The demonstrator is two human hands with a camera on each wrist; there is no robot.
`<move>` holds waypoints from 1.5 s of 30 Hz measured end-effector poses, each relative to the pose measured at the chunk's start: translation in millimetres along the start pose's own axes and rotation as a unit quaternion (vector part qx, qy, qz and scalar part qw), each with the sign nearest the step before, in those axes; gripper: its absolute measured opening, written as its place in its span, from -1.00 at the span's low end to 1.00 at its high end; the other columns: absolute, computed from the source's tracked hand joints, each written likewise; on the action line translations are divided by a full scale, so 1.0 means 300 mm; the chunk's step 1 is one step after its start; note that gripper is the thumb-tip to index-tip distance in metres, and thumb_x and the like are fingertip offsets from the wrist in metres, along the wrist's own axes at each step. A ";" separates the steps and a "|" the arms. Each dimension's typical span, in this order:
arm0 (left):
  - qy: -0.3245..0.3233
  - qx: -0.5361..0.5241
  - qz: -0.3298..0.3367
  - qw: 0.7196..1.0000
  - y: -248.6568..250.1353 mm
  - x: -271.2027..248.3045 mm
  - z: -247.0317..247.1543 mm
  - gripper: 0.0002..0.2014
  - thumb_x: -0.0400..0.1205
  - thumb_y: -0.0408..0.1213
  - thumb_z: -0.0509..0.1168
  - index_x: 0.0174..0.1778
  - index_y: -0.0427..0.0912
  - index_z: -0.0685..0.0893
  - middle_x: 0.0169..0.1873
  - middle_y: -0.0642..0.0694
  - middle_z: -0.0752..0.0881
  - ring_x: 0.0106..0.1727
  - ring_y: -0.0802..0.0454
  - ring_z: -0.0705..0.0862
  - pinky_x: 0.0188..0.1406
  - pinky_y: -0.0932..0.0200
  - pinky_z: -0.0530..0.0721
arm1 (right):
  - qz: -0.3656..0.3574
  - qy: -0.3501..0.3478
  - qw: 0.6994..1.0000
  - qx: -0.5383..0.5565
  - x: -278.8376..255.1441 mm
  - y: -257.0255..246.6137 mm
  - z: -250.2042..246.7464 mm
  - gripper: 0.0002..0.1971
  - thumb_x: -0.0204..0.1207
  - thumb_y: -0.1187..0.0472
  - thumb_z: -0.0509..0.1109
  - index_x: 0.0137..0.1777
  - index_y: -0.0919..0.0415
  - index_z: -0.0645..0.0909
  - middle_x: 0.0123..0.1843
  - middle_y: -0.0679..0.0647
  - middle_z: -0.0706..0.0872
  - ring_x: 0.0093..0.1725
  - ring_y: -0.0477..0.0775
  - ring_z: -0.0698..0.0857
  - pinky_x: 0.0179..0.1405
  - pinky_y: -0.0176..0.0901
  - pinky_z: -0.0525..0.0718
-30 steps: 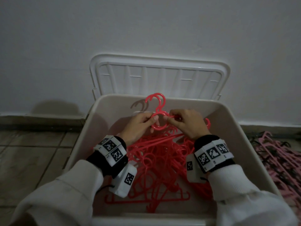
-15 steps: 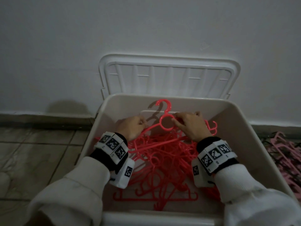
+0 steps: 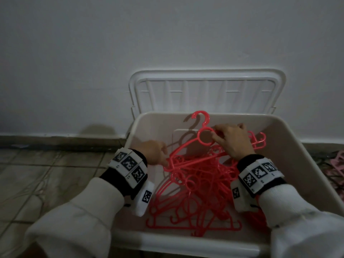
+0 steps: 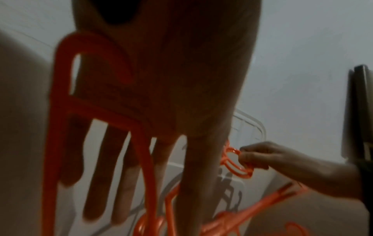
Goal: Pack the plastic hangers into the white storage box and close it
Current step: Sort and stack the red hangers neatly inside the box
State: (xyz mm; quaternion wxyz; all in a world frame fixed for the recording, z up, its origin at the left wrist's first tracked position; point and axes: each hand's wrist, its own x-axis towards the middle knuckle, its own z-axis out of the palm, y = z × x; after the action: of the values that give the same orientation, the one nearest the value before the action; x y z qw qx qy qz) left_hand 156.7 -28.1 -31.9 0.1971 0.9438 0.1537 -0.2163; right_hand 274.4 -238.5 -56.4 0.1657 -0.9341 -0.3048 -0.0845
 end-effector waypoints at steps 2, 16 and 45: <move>-0.049 0.021 -0.011 0.999 0.004 0.006 0.028 -0.67 0.49 -0.38 0.43 0.16 -0.14 0.61 -0.07 -0.08 0.74 -0.08 0.03 0.72 -0.09 0.23 0.64 | 0.000 -0.002 1.000 -0.006 -0.004 0.002 0.002 -0.74 0.60 -0.01 0.24 0.00 0.13 0.67 -0.06 0.09 0.75 0.02 0.13 0.65 0.25 0.01 0.23; 0.045 0.201 0.024 0.978 0.060 -0.045 0.047 -0.79 0.57 -0.35 0.29 0.11 -0.21 0.67 0.00 -0.20 0.77 0.08 -0.15 0.73 0.04 0.02 0.66 | -0.041 -0.046 0.998 -0.007 -0.012 -0.005 0.019 -0.66 0.46 -0.08 0.21 0.07 0.02 0.69 -0.29 -0.08 0.60 -0.18 0.05 0.57 -0.09 -0.11 0.08; 0.076 -0.232 0.171 0.955 0.165 -0.012 0.135 -0.67 0.74 -0.13 0.09 0.38 -0.10 0.52 0.15 -0.06 0.66 0.24 0.04 0.60 0.19 0.27 0.45 | -0.108 -0.047 0.992 0.053 0.000 -0.009 -0.015 -0.61 0.43 -0.28 0.01 -0.15 -0.09 0.57 -0.42 -0.27 0.40 -0.27 -0.05 0.46 0.06 -0.05 0.27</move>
State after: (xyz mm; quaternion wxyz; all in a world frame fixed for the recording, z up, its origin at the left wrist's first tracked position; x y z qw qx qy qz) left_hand 158.1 -89.9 -48.7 0.4326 0.8978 0.0505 -0.0657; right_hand 272.6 -237.9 -51.5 0.1900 -0.8886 -0.4153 -0.0421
